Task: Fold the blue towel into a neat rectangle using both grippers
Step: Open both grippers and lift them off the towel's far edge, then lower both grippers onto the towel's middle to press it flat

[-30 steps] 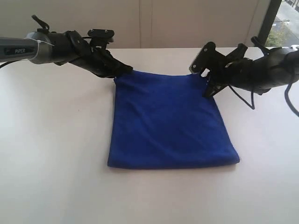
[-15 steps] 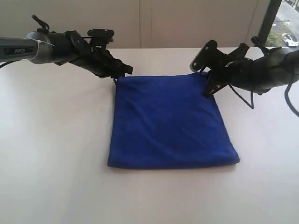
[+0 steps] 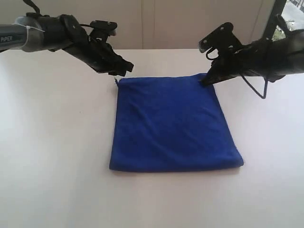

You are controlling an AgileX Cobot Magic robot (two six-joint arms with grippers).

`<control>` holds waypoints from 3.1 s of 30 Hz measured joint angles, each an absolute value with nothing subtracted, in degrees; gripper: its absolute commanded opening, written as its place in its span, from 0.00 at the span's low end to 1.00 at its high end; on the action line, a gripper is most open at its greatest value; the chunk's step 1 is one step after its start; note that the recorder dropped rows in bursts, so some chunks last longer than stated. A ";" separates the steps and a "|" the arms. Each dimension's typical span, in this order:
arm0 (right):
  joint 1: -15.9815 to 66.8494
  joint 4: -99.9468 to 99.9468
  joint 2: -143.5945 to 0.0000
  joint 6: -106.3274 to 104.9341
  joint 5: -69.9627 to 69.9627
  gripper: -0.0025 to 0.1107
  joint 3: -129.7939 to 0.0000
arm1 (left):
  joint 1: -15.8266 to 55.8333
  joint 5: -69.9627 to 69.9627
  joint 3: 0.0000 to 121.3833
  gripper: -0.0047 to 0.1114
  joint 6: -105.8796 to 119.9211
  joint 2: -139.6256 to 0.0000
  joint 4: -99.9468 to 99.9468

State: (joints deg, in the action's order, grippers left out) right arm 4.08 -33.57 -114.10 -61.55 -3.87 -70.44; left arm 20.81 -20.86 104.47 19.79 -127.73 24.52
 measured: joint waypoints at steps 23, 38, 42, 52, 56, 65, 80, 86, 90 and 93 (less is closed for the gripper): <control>1.63 -19.77 -94.41 -31.38 33.61 0.02 -67.81 | 20.81 -49.95 99.45 0.04 12.57 -114.60 22.39; 4.82 -19.25 -87.11 -26.92 34.47 0.02 -56.04 | 28.18 -39.50 79.31 0.04 12.48 -102.42 22.90; 8.59 -19.35 -86.41 -24.70 35.14 0.02 -53.53 | 32.76 -35.48 75.61 0.04 12.48 -102.19 22.89; 19.07 -22.94 -88.80 -20.98 33.36 0.02 -50.73 | 35.89 -27.36 67.55 0.04 11.66 -103.28 25.32; 21.34 -23.42 -93.17 -20.75 31.45 0.02 -50.73 | 35.89 -27.15 66.44 0.04 11.66 -104.70 25.81; 21.69 -23.56 -100.08 -19.50 27.63 0.02 -50.73 | 35.89 -24.62 62.72 0.04 11.66 -104.95 25.90; 21.69 -20.08 -100.50 -15.41 26.52 0.02 -50.73 | 35.89 -21.65 60.86 0.04 11.66 -107.22 26.74; 21.69 -11.18 -101.44 -8.09 28.08 0.02 -50.73 | 35.89 -22.01 60.97 0.04 11.66 -107.22 26.74; 21.69 -6.00 -102.14 -3.24 29.90 0.02 -50.73 | 35.89 -22.12 60.97 0.04 11.79 -107.22 26.34; 21.69 -2.75 -102.25 0.00 30.34 0.02 -50.73 | 35.89 -22.33 61.08 0.04 11.79 -107.31 25.92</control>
